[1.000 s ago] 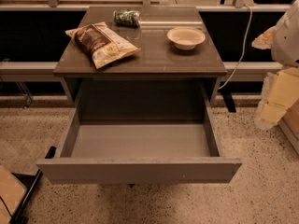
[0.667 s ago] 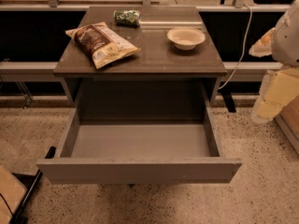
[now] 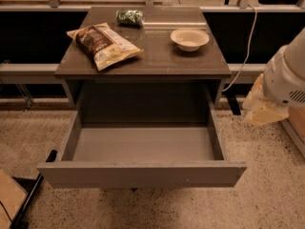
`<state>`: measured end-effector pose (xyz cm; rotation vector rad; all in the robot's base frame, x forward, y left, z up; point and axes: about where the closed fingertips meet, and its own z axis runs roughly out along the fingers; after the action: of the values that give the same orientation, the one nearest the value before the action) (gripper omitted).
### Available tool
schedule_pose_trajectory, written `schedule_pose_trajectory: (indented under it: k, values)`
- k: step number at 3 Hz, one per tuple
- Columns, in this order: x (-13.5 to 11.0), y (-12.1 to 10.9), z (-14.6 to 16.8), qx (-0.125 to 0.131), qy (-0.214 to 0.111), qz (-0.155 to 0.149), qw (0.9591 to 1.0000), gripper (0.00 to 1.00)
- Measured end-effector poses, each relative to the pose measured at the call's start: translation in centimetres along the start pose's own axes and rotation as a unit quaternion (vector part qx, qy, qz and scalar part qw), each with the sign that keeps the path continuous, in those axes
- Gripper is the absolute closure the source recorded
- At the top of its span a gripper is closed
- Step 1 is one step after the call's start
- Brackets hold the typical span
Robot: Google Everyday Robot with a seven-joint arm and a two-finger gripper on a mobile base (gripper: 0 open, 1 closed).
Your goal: Close top drawer
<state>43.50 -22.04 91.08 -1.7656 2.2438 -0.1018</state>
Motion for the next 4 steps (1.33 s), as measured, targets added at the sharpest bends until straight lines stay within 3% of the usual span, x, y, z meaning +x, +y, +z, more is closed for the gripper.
schedule_pose_trajectory:
  k: [1,2,3,4]
  values:
    - [0.2,0.3,0.8,0.000,0.001,0.000,1.0000,0.87]
    - [-0.6,1.3,3.5,-0.031,-0.010,-0.007,0.9994,1.00]
    - [-1.4,3.8,8.9,-0.082,-0.041,0.007,0.9958,1.00]
    - [-2.3,6.9,15.3,-0.139,-0.047,0.006,0.9892,1.00]
